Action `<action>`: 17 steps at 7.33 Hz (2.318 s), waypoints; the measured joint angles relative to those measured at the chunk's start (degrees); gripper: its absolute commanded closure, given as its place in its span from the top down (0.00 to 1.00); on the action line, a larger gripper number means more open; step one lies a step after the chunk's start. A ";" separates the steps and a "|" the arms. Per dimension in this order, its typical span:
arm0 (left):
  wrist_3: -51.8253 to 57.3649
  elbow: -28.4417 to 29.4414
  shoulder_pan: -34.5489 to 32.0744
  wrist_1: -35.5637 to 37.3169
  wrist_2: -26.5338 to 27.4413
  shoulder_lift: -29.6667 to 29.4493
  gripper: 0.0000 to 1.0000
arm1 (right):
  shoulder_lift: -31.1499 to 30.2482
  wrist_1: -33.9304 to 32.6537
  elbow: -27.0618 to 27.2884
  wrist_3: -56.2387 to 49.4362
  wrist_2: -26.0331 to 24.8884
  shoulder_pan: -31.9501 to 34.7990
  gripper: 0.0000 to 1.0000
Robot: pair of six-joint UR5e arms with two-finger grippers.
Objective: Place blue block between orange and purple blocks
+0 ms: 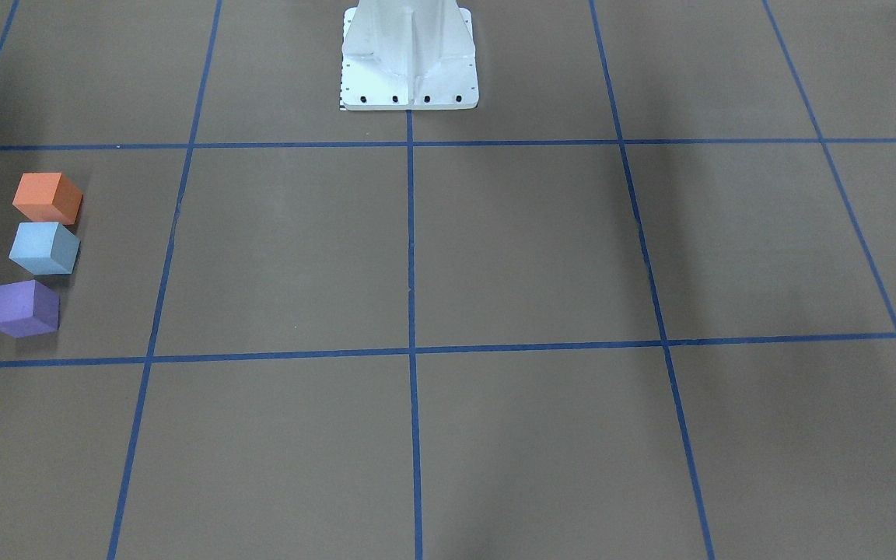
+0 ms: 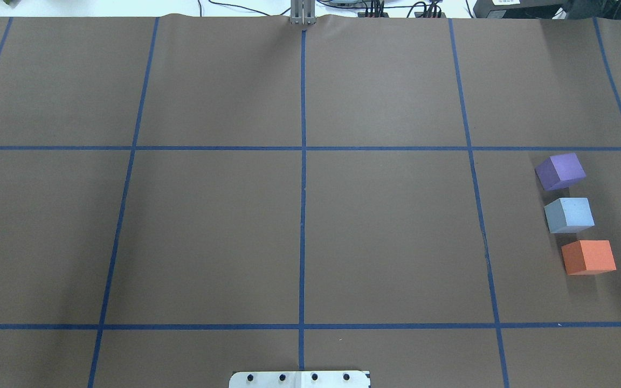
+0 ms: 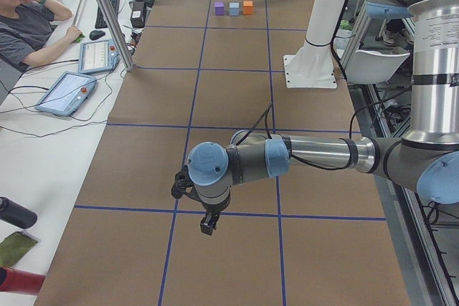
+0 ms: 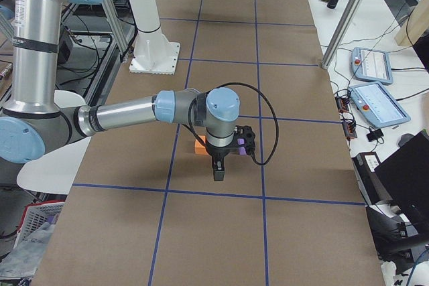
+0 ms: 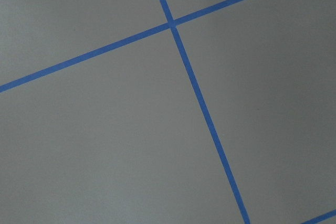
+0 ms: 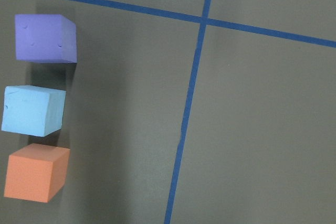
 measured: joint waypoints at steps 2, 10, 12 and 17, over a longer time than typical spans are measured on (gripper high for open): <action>-1.64 0.30 -0.53 -1.37 -0.15 0.08 1.00 | -0.37 3.45 -1.62 2.09 -0.05 0.31 0.98; -11.18 -0.23 -0.52 -4.85 -0.24 -0.27 1.00 | -0.32 9.93 -5.19 6.93 0.51 -0.84 0.99; -10.90 -0.43 -0.52 -4.90 -0.27 -0.29 1.00 | -0.31 9.99 -5.19 6.97 0.73 -0.87 0.99; -10.87 -0.32 -0.52 -5.71 -0.17 -0.16 1.00 | -0.31 10.00 -5.11 6.89 1.34 -0.93 0.99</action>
